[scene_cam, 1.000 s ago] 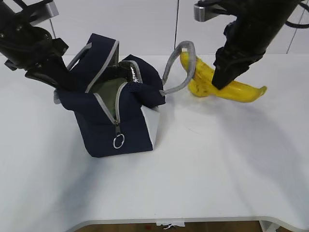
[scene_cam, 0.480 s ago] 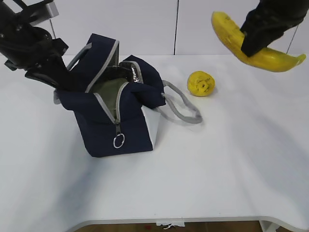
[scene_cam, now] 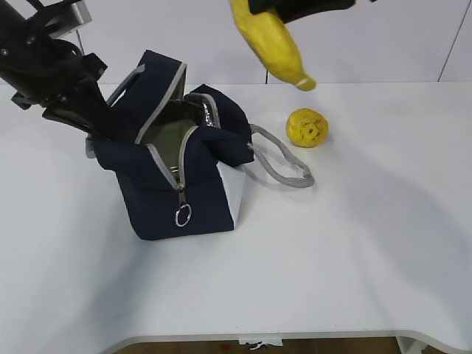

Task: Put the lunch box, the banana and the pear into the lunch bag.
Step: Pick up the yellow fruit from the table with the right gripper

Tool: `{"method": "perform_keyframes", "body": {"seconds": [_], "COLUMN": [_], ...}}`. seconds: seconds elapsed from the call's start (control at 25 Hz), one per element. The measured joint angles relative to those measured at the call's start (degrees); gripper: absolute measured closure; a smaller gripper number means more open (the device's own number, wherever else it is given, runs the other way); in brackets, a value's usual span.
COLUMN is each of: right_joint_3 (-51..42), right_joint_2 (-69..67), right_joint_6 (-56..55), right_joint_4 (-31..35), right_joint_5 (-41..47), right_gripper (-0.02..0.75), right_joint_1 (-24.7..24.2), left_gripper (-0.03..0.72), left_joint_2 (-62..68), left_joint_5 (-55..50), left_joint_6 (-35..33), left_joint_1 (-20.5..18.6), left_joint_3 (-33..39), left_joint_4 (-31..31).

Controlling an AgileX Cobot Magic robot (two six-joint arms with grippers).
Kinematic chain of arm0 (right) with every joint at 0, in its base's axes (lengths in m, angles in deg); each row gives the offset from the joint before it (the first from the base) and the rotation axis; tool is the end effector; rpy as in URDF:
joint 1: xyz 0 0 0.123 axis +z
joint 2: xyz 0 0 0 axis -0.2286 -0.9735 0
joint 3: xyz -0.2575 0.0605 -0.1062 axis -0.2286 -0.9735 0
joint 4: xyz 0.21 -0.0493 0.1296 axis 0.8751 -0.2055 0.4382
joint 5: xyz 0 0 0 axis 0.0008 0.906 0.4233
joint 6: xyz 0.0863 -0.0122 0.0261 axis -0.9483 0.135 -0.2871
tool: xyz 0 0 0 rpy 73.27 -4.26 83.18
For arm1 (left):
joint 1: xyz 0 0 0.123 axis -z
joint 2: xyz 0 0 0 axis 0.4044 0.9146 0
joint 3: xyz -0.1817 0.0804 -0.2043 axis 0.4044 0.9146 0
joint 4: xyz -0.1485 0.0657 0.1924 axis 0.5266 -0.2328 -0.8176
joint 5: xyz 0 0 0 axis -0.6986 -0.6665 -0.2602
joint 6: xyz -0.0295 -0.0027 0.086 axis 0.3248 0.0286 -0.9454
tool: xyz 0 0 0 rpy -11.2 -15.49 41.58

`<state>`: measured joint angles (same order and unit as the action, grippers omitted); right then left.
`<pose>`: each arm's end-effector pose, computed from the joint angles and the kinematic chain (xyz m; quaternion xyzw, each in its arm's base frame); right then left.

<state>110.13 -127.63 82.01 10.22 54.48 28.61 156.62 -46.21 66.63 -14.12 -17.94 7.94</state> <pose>0.3429 0.1475 0.3978 -0.1820 0.8872 0.3285 0.2681 0.3559 -0.1094 0.2770 0.1633 0.9413 -0.2739 0.1103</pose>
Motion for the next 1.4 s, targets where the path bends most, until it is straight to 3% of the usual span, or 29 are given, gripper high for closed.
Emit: {"method": "perform_keyframes", "body": {"seconds": [0.48, 1.08, 1.4], "right_joint_3": [0.0, 0.1, 0.1], "right_joint_2": [-15.3, -23.9, -24.7], "right_joint_6": [3.4, 6.3, 7.6], "right_joint_4": [31.0, 41.4, 42.5], "right_joint_5": [-6.4, -11.8, -13.8], "right_gripper": [0.470, 0.470, 0.470], "right_joint_1": [0.4, 2.6, 4.8], "left_gripper": [0.676, 0.676, 0.676], "left_joint_2": [0.0, -0.1, -0.1], "left_joint_5": [-0.6, -1.3, -1.5], "left_joint_6": [0.0, -0.2, -0.2], "left_joint_1": [0.0, -3.0, -3.0], "left_joint_3": [0.0, 0.0, 0.0], "left_joint_4": [3.1, 9.7, 10.3]}}
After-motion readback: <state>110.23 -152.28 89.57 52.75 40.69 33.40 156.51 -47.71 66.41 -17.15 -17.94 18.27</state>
